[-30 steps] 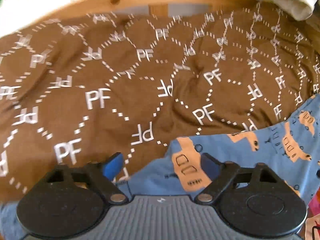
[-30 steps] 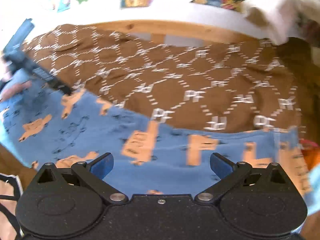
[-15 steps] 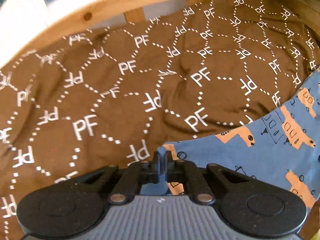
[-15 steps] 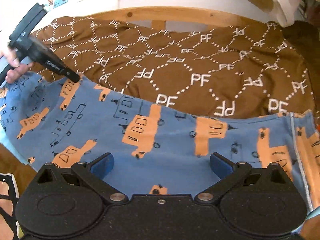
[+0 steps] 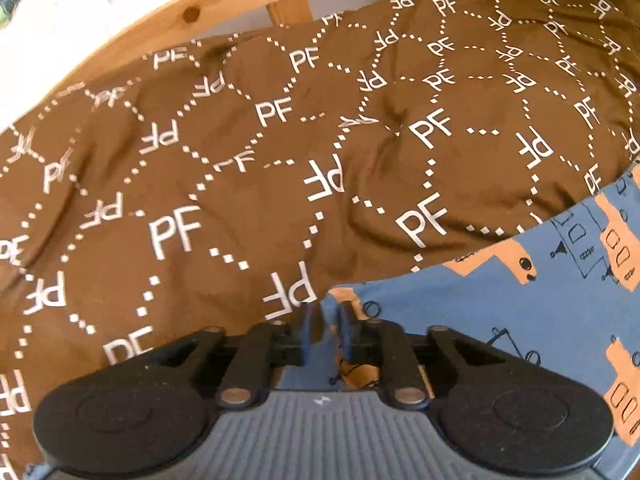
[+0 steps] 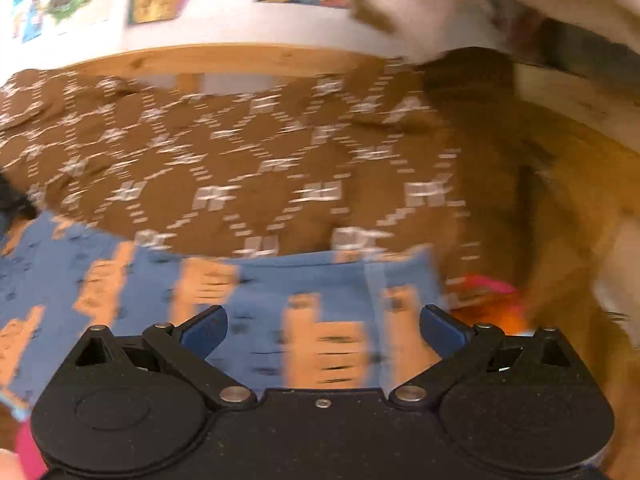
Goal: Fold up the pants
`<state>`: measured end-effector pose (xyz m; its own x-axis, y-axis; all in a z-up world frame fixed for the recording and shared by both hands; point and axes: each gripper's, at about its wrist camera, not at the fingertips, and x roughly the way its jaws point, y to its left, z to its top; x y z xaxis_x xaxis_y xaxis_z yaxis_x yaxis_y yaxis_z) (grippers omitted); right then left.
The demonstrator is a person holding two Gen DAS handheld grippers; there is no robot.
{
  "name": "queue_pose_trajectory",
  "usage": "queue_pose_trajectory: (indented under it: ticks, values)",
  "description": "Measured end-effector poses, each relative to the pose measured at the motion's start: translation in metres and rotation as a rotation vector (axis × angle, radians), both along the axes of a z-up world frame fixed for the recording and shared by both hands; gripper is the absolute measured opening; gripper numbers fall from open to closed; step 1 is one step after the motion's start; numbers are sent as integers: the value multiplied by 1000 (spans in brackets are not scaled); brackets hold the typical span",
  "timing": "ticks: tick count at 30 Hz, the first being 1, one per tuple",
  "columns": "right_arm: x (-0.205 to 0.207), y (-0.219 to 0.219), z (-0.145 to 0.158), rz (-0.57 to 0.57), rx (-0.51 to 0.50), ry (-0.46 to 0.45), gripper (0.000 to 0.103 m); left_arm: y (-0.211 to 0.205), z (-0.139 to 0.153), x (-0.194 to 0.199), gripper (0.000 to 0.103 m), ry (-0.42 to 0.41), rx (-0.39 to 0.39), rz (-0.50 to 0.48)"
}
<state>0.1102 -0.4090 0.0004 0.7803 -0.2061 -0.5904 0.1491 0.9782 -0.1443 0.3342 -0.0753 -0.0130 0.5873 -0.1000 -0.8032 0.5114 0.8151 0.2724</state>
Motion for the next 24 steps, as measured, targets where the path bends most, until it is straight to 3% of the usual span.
queue_pose_trajectory:
  ticks: [2, 4, 6, 9, 13, 15, 17, 18, 20, 21, 24]
  values:
    - [-6, -10, 7, -56, 7, -16, 102, 5, 7, -7, 27, -20, -13, 7]
    - [-16, -11, 15, -56, 56, -61, 102, 13, 16, -19, 47, -40, -45, 31]
    - [-24, -2, 20, -33, 78, -92, 102, 24, 25, -34, 59, -68, -92, 58]
    - [-29, 21, 18, 44, 124, -74, 102, 39, 28, -57, 59, -73, -120, 60]
    - [-24, 47, -4, 135, 133, 35, 102, 62, 7, -57, 59, -11, -19, 143]
    - [-16, 50, -19, 118, 107, 112, 102, 87, 0, -52, 56, 8, -50, 197]
    - [-14, 44, -28, 78, 84, 128, 102, 103, 4, -51, 45, 16, -109, 200]
    - [-15, 40, -28, 63, 82, 123, 102, 108, 7, -50, 39, 22, -104, 212]
    - [-18, 37, -22, 37, 92, 111, 102, 113, 17, -53, 38, 20, -83, 233]
    - [-21, 36, -18, 27, 92, 100, 102, 114, 21, -55, 41, 10, -81, 241]
    - [-31, 38, -12, 34, 109, 69, 102, 111, 32, -68, 64, -46, -102, 212]
